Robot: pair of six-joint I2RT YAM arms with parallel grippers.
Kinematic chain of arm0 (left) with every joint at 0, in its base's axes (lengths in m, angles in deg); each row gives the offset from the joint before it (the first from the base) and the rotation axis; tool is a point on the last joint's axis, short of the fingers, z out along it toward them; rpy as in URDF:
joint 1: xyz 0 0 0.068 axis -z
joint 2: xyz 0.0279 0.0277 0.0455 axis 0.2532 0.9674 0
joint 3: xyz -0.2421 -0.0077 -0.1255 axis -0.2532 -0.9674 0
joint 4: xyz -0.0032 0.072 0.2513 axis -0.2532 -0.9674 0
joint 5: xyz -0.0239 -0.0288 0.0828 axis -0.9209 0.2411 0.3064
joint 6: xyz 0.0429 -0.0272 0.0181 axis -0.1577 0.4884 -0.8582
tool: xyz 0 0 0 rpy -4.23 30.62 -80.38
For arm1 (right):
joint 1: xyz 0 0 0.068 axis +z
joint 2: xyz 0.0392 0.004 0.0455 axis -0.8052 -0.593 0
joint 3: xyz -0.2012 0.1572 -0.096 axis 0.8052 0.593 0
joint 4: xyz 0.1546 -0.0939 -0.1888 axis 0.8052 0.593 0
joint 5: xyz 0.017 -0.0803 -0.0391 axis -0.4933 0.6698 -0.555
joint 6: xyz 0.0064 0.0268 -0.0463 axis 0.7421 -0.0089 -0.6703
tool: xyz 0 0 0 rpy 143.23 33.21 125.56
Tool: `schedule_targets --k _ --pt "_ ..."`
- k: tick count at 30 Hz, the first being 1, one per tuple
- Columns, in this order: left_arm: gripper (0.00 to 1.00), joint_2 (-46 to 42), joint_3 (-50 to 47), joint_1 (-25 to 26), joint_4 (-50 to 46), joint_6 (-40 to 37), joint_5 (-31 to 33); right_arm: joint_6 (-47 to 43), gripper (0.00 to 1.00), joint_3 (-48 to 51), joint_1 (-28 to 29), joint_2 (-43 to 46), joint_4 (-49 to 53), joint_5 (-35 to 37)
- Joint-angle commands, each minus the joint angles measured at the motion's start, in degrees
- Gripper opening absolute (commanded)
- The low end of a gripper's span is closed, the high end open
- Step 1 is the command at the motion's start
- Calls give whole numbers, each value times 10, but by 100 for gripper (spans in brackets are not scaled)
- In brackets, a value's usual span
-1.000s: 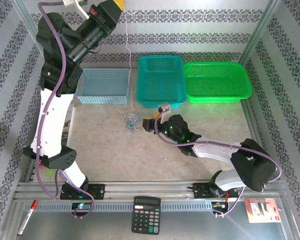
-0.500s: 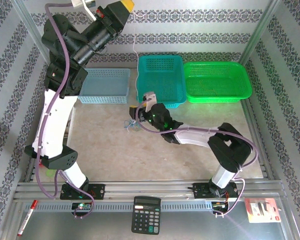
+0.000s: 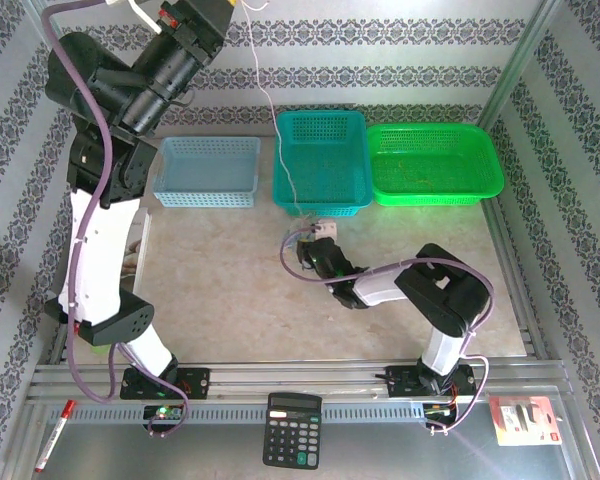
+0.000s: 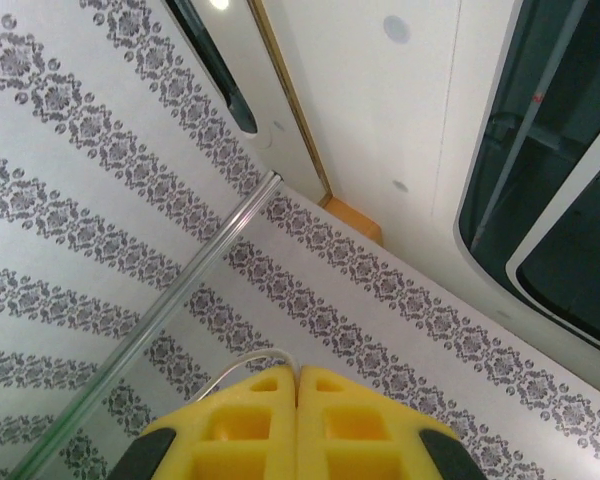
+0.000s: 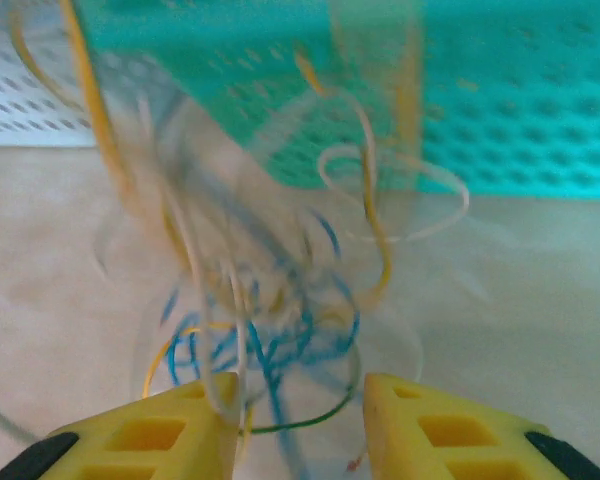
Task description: Untangle the cables
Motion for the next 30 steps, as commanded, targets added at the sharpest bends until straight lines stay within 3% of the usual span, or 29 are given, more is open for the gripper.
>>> schedule_targets --k 1,5,12,22,30 --pt "0 -8 9 -14 15 -15 9 33 38 49 -11 52 -9 80" --pt "0 -3 9 -25 16 -15 12 62 42 99 -28 87 2 90" --pt "0 8 4 -37 18 13 -14 79 39 146 -46 123 -14 61" --pt "0 -24 -91 -33 66 50 -60 -55 62 90 -44 215 -18 -165" --pt "0 -49 -138 -19 82 48 -62 -84 69 -27 -43 176 13 -240"
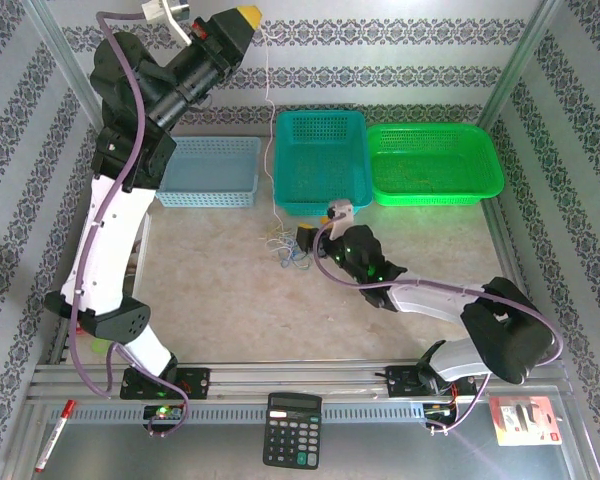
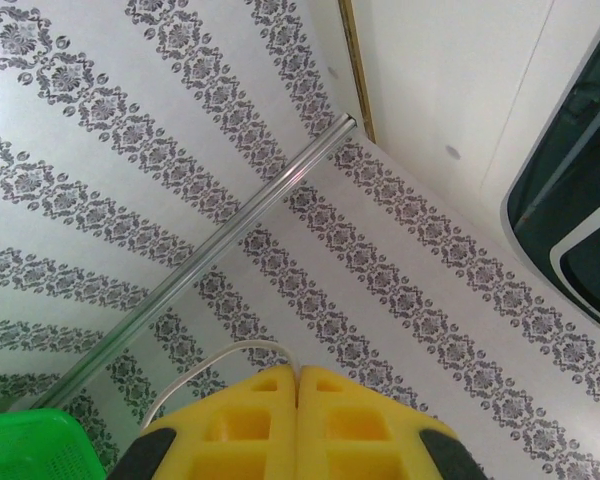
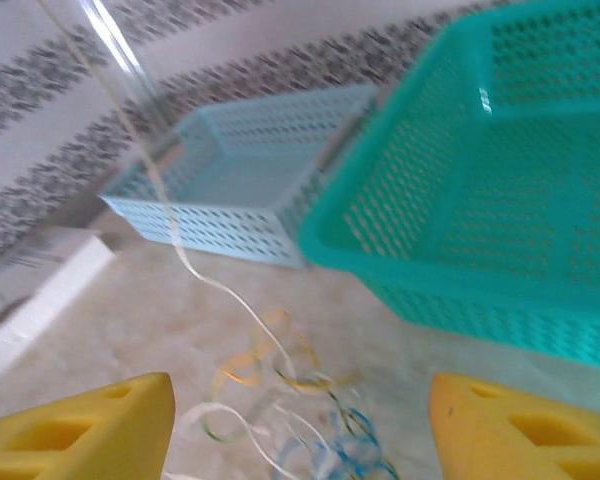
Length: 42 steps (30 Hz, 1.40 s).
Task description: Untangle the cables
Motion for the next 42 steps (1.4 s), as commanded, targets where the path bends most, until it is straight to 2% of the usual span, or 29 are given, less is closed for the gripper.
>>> schedule_targets --k 1,11,17,21,22,25,29,33,38,40,42 --pt "0 -33 -1 8 53 12 -16 -24 70 -45 4 -33 5 -56" --pt "0 -40 -2 36 67 14 -4 -28 71 -162 22 -135 -2 -58" --pt "0 -44 -2 65 68 8 8 -17 70 -200 21 -180 -6 2" --pt "0 -46 0 82 78 3 19 5 62 -205 13 -208 -17 49" --pt "0 -45 2 84 81 2 23 11 55 -206 12 -219 -18 57" --pt "0 -41 20 85 86 4 29 31 32 -189 12 -235 -28 97" --pt "0 -20 90 85 59 -15 36 58 22 -139 9 -236 -36 161" --pt "0 -8 152 85 30 -52 54 90 19 -71 0 -218 -39 205" --pt "0 -24 163 84 13 -100 85 121 19 11 -13 -186 -54 245" --pt "0 -30 162 84 7 -113 92 134 23 45 -23 -168 -55 253" --pt "0 -34 162 84 4 -121 97 140 31 71 -33 -154 -56 258"
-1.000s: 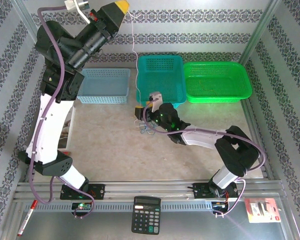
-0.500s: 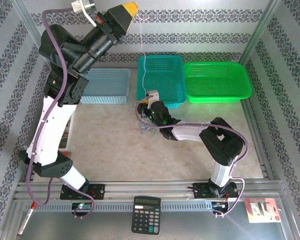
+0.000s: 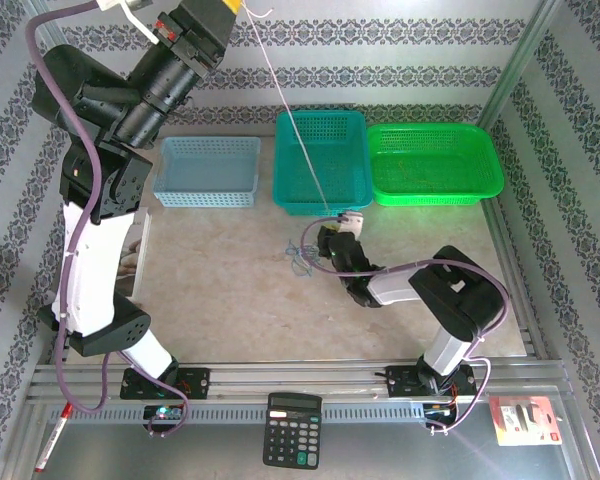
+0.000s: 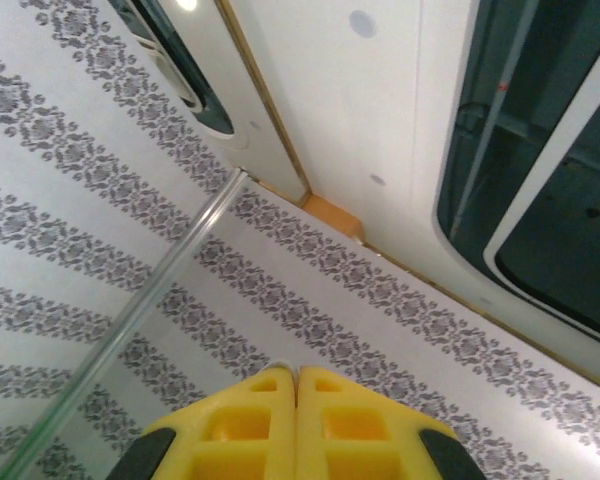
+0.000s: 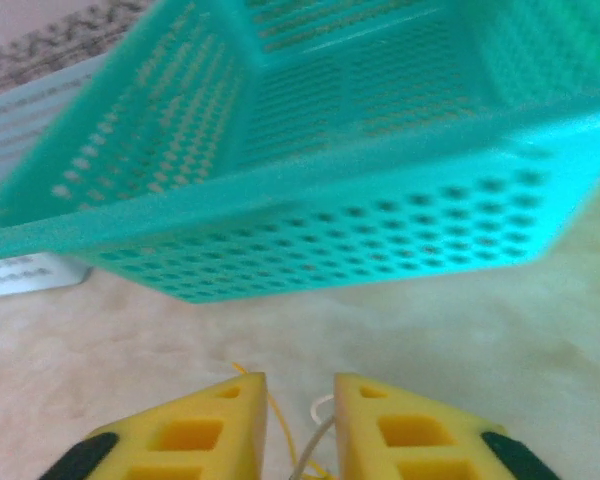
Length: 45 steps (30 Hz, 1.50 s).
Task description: Untangle the cables
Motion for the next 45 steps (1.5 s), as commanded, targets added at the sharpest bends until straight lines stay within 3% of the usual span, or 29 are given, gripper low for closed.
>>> schedule_targets --k 1,3,6,14,25,26,31,37,45 --pt "0 -29 25 5 40 -43 28 32 36 46 -20 12 22 38" --pt "0 -30 25 4 41 -45 32 40 49 63 -30 18 21 38" --pt "0 -28 25 3 42 -45 35 50 58 79 -39 20 22 41" --pt "0 -25 25 -3 39 -47 45 76 67 104 -52 18 20 49" --pt "0 -27 25 -10 30 -61 60 92 63 151 -89 31 -2 24" --pt "0 -30 25 -11 30 -65 62 91 59 153 -95 35 -2 17" --pt "0 -37 23 -14 21 -78 68 86 1 162 -115 59 -3 -5" --pt "0 -51 6 -16 7 -107 88 102 0 169 -159 109 22 -44" --pt "0 -93 -63 -16 19 -155 134 162 0 186 -288 156 60 -149"
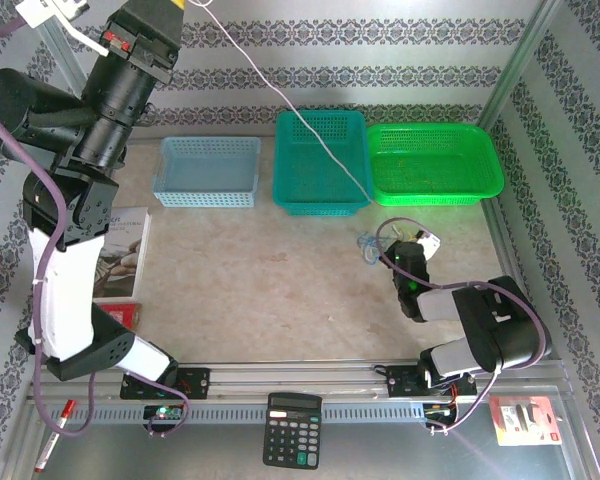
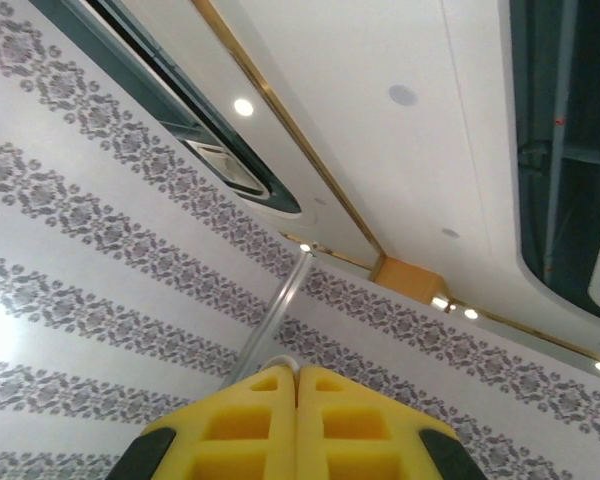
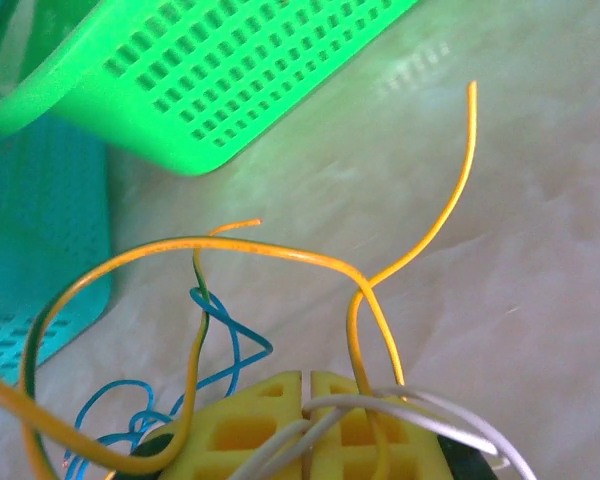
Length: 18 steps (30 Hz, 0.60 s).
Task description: Untangle the cables
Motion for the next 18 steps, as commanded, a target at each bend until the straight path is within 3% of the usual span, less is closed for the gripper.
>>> schedule_targets --k 1,9,18 --pt "0 -18 -12 -9 18 -40 26 33 0 8 -41 7 34 -64" --pt "0 -36 -34 -11 22 -60 51 63 0 -9 -86 -31 36 -111" --pt "0 -52 -51 -13 24 -83 70 60 0 -24 -96 -39 54 -127"
